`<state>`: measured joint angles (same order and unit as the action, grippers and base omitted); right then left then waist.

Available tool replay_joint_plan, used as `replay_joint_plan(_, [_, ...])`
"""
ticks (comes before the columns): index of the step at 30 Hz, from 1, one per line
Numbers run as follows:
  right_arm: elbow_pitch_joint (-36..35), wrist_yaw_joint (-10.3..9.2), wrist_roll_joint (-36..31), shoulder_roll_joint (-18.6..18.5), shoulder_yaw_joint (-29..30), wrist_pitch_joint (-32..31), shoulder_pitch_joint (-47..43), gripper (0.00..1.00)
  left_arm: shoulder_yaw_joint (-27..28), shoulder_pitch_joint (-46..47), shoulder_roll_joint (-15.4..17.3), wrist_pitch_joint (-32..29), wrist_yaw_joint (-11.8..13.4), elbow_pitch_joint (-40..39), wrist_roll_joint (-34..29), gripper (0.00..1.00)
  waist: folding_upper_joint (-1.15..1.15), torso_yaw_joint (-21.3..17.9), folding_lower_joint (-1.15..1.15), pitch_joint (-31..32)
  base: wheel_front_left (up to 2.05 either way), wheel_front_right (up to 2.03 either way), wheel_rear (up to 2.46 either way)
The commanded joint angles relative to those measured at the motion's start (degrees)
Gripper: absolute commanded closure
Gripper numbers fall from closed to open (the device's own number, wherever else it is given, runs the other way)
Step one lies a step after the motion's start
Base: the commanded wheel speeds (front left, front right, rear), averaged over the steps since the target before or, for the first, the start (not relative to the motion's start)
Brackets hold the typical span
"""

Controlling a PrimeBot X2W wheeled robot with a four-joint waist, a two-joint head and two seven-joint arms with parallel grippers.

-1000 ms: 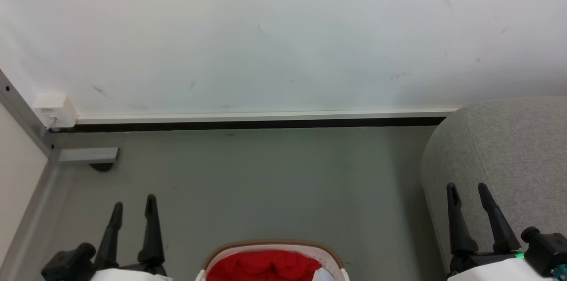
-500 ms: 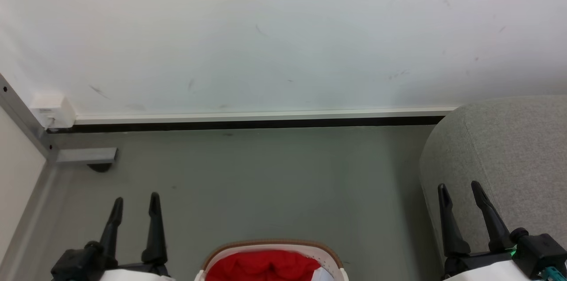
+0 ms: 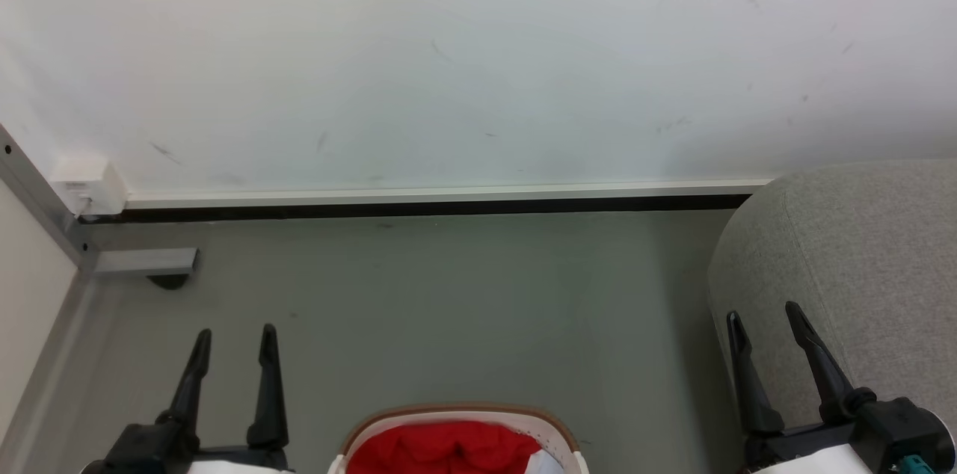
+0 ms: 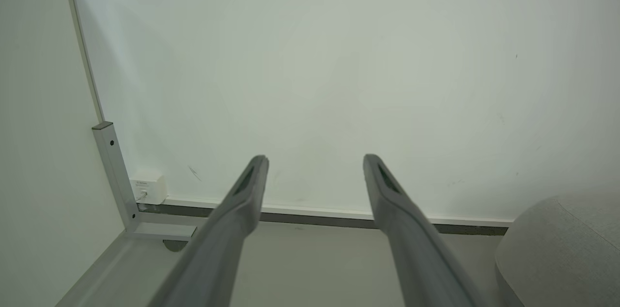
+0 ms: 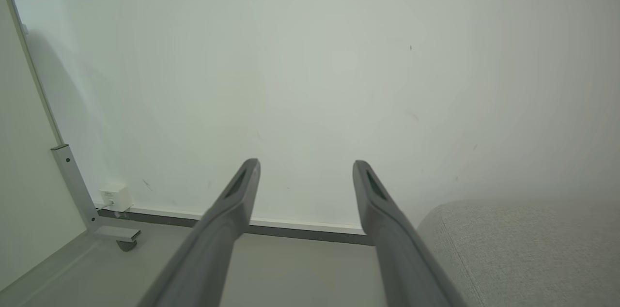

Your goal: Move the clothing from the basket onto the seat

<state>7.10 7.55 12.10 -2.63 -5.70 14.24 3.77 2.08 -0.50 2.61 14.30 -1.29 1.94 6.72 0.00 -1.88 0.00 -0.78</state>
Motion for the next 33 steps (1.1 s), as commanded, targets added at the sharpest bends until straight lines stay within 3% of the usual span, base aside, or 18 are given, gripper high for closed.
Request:
replay_joint_plan(1, [-0.40, -0.11, -1.13, -0.44, -0.15, 0.54, 0.11, 0.00, 0.07, -0.70, 0.47, 0.48, 0.16, -0.26, -1.41, 0.00, 0.00, -0.01, 0.00, 0.04, 0.00, 0.00, 0.00])
replay_joint_plan(7, [-0.11, -0.12, -3.07, -0.43, -0.30, 1.03, -0.16, 0.00, -0.27, -1.21, 0.48, 0.95, 0.62, -0.60, -3.48, 0.00, 0.00, -0.10, 0.00, 0.17, 0.00, 0.00, 0.00])
replay_joint_plan(33, [0.78, -0.12, -2.79, -0.40, -0.43, 1.00, 1.15, 0.00, -1.64, -0.19, 0.44, 0.87, -0.32, 3.32, -1.23, 0.00, 0.00, -1.41, 0.00, -1.33, 0.00, 0.00, 0.00])
